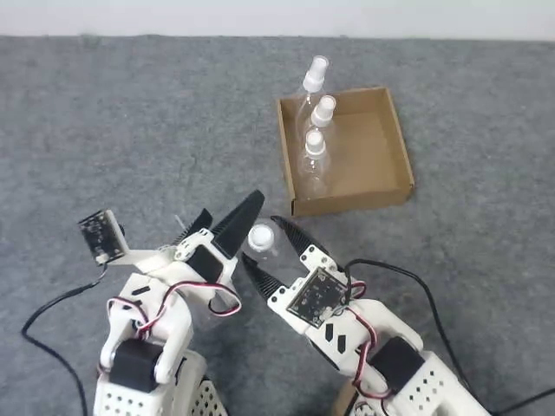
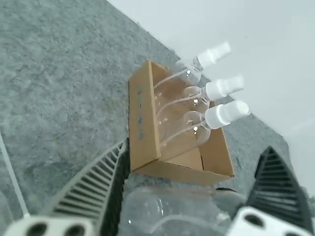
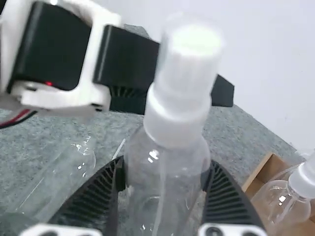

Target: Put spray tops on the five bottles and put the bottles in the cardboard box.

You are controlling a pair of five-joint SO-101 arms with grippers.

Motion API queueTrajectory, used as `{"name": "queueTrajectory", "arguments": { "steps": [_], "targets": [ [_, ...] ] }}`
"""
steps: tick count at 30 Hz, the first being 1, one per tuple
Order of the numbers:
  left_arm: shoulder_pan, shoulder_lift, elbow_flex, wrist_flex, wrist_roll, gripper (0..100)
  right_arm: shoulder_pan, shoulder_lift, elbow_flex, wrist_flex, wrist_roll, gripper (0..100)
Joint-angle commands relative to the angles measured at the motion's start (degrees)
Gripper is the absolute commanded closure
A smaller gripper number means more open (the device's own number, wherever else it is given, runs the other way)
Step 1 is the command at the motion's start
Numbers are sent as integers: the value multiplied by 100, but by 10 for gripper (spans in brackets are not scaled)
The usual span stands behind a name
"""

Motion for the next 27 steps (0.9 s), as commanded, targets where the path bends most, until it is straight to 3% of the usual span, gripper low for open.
{"name": "queueTrajectory", "arguments": {
  "steps": [1,6,21,27],
  "targets": [
    [167,44,-31,-70,-97,625,-57,-154,-97,-110,79,905],
    [176,44,-31,-70,-185,625,-48,-154,-114,-101,79,905],
    [-1213,44,-57,-554,-185,625,-40,-154,-123,-92,79,905],
    [-1336,44,-40,-580,-202,625,-31,-154,-132,-92,79,905]
  ]
}}
